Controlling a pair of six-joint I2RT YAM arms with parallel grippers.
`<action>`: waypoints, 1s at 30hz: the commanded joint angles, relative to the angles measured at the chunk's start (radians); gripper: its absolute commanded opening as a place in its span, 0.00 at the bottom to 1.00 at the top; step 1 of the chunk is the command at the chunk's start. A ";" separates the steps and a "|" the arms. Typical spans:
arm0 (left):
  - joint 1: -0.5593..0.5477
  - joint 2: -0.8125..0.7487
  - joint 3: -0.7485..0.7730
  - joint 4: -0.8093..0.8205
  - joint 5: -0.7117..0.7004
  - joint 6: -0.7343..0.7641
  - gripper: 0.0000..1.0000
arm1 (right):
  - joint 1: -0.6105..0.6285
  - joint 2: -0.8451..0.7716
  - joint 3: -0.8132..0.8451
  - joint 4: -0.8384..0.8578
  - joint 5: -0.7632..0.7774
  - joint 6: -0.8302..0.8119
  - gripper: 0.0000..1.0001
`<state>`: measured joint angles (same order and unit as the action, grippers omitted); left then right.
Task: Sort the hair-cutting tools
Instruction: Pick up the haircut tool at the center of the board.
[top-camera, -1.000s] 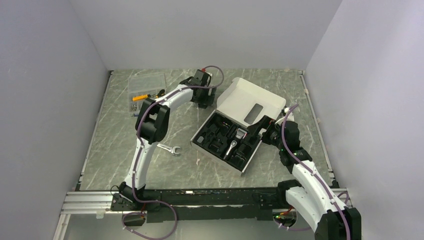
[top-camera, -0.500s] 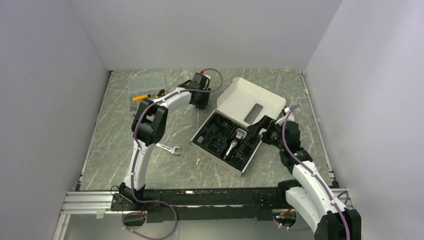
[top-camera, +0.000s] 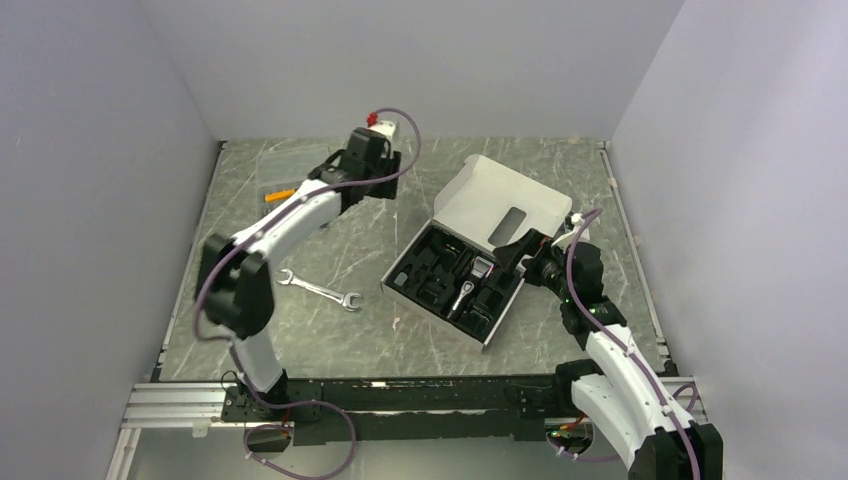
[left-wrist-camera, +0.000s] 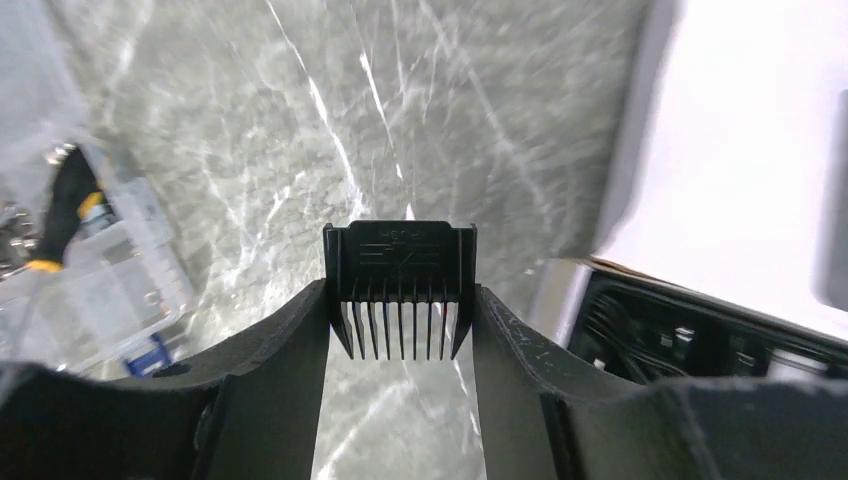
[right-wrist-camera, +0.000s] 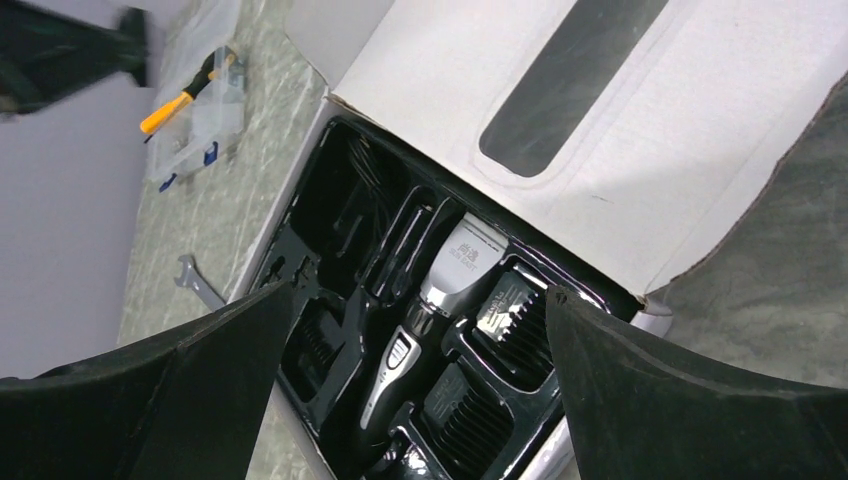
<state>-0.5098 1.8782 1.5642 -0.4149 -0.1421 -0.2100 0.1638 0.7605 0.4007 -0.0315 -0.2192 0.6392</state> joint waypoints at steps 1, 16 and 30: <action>-0.036 -0.256 -0.115 0.011 0.011 -0.089 0.32 | -0.004 -0.003 -0.019 0.120 -0.045 0.025 0.99; -0.350 -0.746 -0.676 0.044 -0.047 -0.398 0.31 | -0.005 -0.214 -0.117 -0.096 0.087 0.102 1.00; -0.434 -0.643 -0.664 0.143 0.025 -0.439 0.32 | 0.006 -0.387 -0.342 -0.111 0.036 0.383 0.98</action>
<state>-0.9405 1.2095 0.8642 -0.3344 -0.1440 -0.6308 0.1623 0.4068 0.0872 -0.2085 -0.1249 0.9073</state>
